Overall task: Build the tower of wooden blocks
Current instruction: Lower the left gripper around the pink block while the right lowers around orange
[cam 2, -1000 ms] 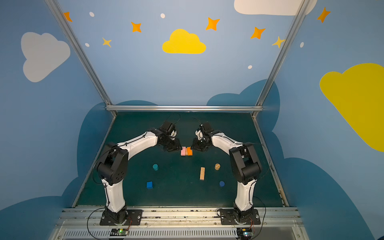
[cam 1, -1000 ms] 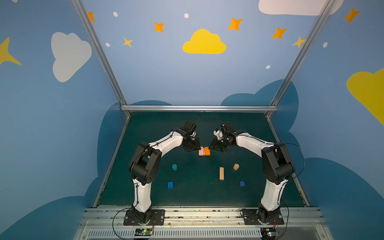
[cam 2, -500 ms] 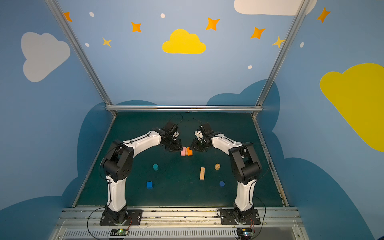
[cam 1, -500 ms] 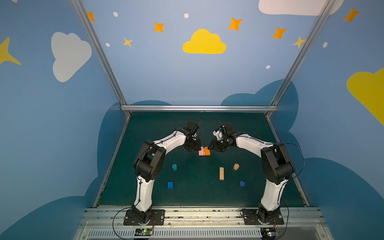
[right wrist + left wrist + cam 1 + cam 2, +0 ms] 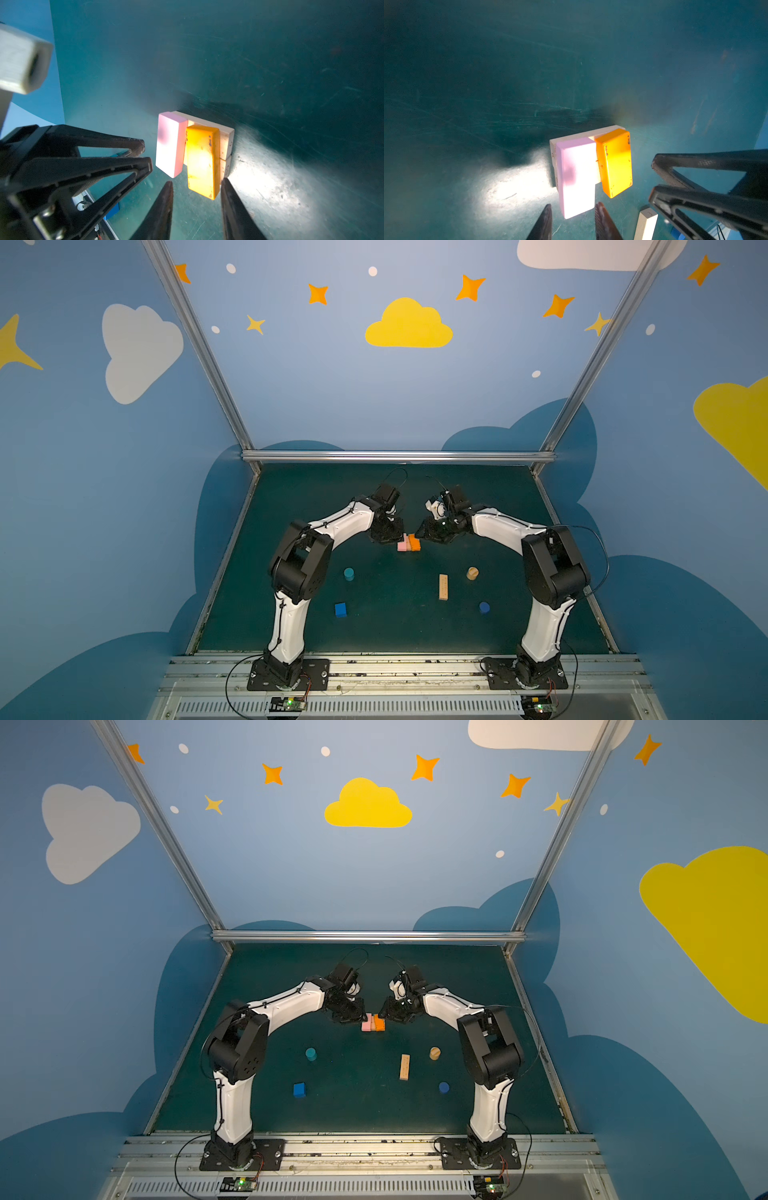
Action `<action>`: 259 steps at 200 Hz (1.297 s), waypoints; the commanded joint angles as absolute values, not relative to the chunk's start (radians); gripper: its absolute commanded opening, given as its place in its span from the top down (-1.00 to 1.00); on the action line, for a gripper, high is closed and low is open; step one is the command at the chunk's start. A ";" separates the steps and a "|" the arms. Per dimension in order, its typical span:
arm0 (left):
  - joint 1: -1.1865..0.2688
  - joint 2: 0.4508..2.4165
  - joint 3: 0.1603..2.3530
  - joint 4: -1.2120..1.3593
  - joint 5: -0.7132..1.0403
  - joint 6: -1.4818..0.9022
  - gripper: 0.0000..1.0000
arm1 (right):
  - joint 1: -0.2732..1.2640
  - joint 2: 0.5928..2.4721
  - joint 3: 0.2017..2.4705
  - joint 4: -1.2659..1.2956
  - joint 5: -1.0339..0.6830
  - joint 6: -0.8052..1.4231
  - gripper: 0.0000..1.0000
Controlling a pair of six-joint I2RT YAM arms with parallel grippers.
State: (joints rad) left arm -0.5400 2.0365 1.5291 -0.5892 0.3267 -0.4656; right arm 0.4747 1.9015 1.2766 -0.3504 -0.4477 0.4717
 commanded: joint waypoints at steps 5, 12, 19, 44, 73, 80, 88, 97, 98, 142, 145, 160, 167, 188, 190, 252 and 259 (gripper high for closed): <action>-0.543 2.066 1.564 -0.615 0.314 -0.446 0.30 | 0.477 1.913 1.269 -0.342 -0.461 0.477 0.25; -0.543 2.067 1.565 -0.615 0.315 -0.446 0.30 | 0.477 1.914 1.270 -0.342 -0.461 0.477 0.25; -0.543 2.069 1.567 -0.617 0.314 -0.446 0.30 | 0.477 1.915 1.270 -0.341 -0.463 0.478 0.25; -0.544 2.076 1.574 -0.624 0.315 -0.446 0.31 | 0.479 1.920 1.270 -0.340 -0.465 0.479 0.27; -0.545 2.077 1.578 -0.632 0.309 -0.442 0.31 | 0.482 1.925 1.270 -0.340 -0.466 0.479 0.29; -0.544 2.078 1.578 -0.632 0.312 -0.442 0.31 | 0.481 1.926 1.270 -0.340 -0.468 0.479 0.29; -0.545 2.080 1.582 -0.632 0.312 -0.443 0.32 | 0.482 1.929 1.271 -0.340 -0.468 0.479 0.29; -0.546 2.085 1.586 -0.635 0.315 -0.443 0.32 | 0.481 1.932 1.273 -0.343 -0.466 0.477 0.29; -0.546 2.085 1.586 -0.635 0.315 -0.443 0.32 | 0.482 1.932 1.273 -0.343 -0.466 0.477 0.29; -0.551 2.097 1.603 -0.640 0.320 -0.446 0.36 | 0.482 1.934 1.274 -0.351 -0.460 0.475 0.30; -0.551 2.099 1.603 -0.640 0.320 -0.446 0.37 | 0.482 1.935 1.274 -0.351 -0.460 0.475 0.30; -0.553 2.105 1.607 -0.641 0.322 -0.446 0.38 | 0.483 1.936 1.276 -0.348 -0.461 0.476 0.31; -0.552 2.107 1.609 -0.643 0.323 -0.446 0.38 | 0.484 1.936 1.276 -0.349 -0.462 0.475 0.31; -0.552 2.112 1.615 -0.646 0.321 -0.446 0.40 | 0.484 1.938 1.276 -0.349 -0.462 0.476 0.32; -0.551 2.112 1.615 -0.646 0.322 -0.446 0.40 | 0.484 1.939 1.275 -0.348 -0.462 0.476 0.32; -0.554 2.122 1.623 -0.646 0.327 -0.445 0.44 | 0.483 1.952 1.280 -0.346 -0.463 0.477 0.34; -0.554 2.123 1.624 -0.646 0.328 -0.446 0.44 | 0.484 1.953 1.281 -0.347 -0.463 0.478 0.34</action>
